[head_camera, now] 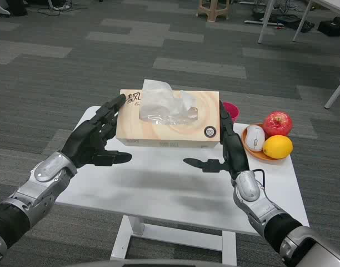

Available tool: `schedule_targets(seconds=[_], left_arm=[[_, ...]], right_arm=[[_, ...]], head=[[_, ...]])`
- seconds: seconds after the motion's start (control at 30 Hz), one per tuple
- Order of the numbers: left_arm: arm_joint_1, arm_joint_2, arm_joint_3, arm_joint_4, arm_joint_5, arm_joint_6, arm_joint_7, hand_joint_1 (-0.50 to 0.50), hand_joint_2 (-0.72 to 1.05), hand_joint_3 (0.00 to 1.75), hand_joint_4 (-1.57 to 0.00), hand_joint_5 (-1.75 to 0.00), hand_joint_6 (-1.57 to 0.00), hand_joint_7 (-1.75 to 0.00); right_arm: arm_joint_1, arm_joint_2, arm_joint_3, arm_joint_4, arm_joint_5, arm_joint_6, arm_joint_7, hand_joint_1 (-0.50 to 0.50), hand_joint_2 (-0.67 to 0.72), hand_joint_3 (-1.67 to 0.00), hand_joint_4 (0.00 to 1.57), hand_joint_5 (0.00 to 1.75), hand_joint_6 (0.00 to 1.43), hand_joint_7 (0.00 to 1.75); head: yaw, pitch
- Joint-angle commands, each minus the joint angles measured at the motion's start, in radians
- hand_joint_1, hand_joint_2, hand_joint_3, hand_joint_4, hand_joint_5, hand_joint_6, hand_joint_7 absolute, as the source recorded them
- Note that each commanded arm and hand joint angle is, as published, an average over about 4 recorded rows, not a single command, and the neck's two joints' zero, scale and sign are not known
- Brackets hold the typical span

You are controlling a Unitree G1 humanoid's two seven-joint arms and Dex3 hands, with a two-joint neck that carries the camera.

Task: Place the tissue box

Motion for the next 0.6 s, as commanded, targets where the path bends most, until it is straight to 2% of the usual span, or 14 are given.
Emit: schedule_targets(seconds=[0.03, 0.6], left_arm=[[-0.009, -0.046, -0.041, -0.064, 0.025, -0.004, -0.056, 0.5, 0.96, 0.09, 0.0, 0.0, 0.0, 0.0], [-0.009, -0.046, -0.042, -0.064, 0.025, -0.003, -0.055, 0.5, 0.96, 0.09, 0.0, 0.0, 0.0, -0.02]], right_arm=[[-0.011, 0.047, 0.033, -0.051, -0.034, -0.028, 0.045, -0.21, -0.41, -0.4, 0.19, 0.29, 0.0, 0.07], [-0.011, 0.047, 0.033, -0.051, -0.033, -0.028, 0.045, -0.21, -0.41, -0.4, 0.17, 0.29, 0.0, 0.07]], head=[[0.013, 0.019], [0.008, 0.011]])
